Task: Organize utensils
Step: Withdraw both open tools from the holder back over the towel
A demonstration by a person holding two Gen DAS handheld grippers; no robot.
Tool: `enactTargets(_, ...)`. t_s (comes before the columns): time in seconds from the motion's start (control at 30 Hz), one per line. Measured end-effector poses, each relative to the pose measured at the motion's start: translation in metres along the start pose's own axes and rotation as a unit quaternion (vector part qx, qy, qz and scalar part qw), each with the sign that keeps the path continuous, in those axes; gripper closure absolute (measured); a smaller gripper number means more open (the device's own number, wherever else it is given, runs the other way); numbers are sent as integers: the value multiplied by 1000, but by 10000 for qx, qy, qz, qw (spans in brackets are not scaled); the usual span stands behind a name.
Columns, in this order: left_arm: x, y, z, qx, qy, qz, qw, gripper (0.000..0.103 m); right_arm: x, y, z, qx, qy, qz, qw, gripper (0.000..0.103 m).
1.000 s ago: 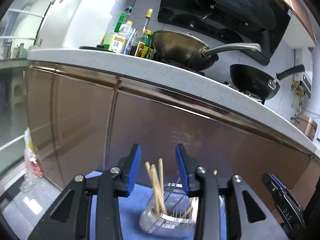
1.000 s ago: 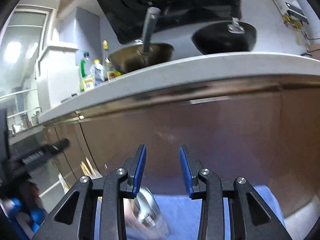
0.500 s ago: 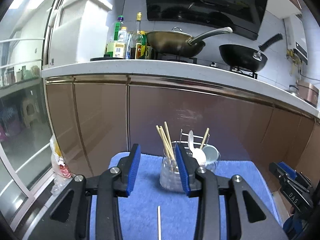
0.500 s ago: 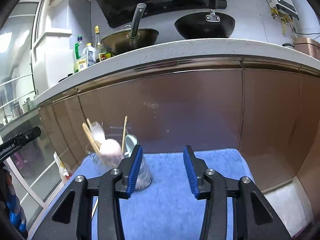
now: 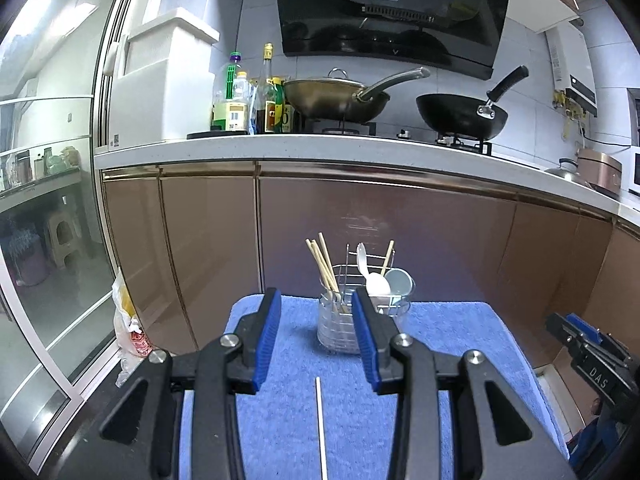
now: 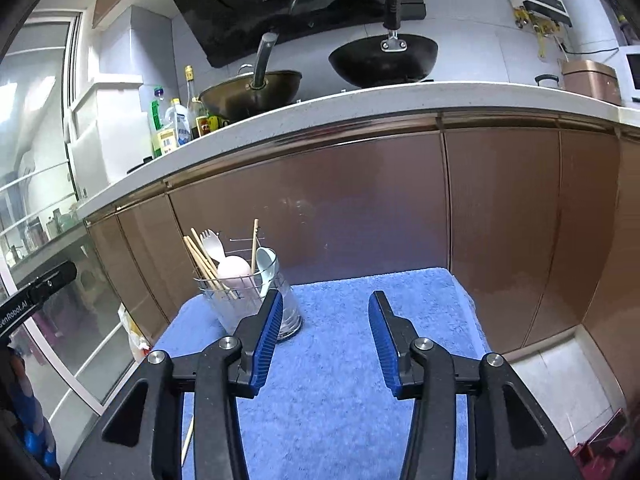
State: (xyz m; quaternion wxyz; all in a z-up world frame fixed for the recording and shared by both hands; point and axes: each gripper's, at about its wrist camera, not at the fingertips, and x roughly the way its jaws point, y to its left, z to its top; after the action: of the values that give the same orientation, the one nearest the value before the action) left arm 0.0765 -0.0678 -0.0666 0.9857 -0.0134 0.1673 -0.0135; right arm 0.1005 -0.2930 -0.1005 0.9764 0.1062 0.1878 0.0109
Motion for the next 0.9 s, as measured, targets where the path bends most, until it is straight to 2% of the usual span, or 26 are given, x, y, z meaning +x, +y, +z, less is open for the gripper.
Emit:
enactTargets(0.13, -17, 4, -2, -33, -70, 26, 10000, 68, -19, 0, -1, 25, -71, -65, 10000, 56)
enactTargets(0.33, -37, 9, -3, -63, -215, 81, 9997, 68, -42, 2, -3, -28, -237, -273, 9993, 43)
enactTargets(0.4, -42, 11, -4, -74, -236, 83, 9997, 60, -50, 4, -4, -98, -309, -401, 9987, 38)
enactTargets(0.67, -57, 19, -11, -74, -345, 170, 9992, 56, -77, 13, -11, -374, -685, -1075, 9911, 8)
enactTargets(0.8, -59, 25, -16, -103, -325, 200, 9992, 56, -88, 16, -15, -452, -874, -1354, 9859, 7)
enactTargets(0.9, -62, 28, -20, -96, -349, 222, 9991, 56, -93, 16, -18, -448, -855, -1300, 9868, 7)
